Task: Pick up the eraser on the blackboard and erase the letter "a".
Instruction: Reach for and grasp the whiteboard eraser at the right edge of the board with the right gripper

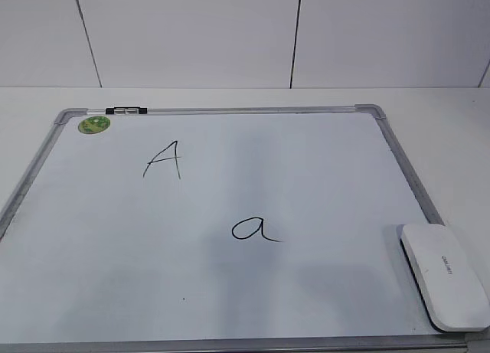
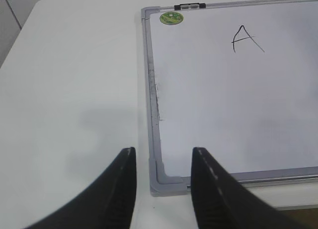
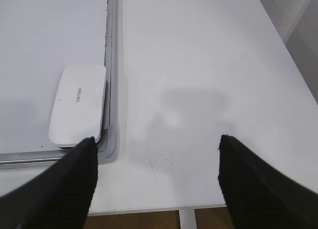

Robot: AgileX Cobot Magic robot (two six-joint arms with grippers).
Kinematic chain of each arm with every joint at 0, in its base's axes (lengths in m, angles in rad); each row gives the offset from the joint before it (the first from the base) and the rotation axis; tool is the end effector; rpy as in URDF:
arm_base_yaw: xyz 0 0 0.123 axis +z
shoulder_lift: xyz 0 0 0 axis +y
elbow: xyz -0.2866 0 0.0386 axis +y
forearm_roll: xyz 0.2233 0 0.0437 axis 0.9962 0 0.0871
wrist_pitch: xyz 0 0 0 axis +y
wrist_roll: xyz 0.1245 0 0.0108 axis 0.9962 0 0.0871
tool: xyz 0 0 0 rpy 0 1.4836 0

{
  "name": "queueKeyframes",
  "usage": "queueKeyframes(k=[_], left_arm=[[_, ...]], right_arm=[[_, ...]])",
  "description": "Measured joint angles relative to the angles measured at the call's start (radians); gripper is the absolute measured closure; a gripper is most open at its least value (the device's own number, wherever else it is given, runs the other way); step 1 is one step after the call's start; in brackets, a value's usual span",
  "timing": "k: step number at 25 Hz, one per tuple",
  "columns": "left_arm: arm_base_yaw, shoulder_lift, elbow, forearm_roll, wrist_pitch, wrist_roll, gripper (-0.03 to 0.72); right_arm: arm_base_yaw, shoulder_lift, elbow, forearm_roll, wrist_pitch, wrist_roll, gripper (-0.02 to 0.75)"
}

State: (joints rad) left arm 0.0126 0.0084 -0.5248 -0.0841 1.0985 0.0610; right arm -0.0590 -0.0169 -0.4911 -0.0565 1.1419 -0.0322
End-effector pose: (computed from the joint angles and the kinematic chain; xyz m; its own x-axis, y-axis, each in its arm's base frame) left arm -0.0038 -0.0094 0.2532 -0.4723 0.0167 -0.8813 0.0640 0.9978 -0.0155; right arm -0.0071 -0.0060 0.2387 -0.5234 -0.0248 -0.8517 0.0737 0.9945 -0.0742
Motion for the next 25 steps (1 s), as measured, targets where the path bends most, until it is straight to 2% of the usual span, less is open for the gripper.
queueKeyframes(k=[25], left_arm=[[0.000,0.000,0.000,0.000,0.000,0.000,0.425]], right_arm=[[0.000,0.000,0.000,0.000,-0.002,0.000,0.149]])
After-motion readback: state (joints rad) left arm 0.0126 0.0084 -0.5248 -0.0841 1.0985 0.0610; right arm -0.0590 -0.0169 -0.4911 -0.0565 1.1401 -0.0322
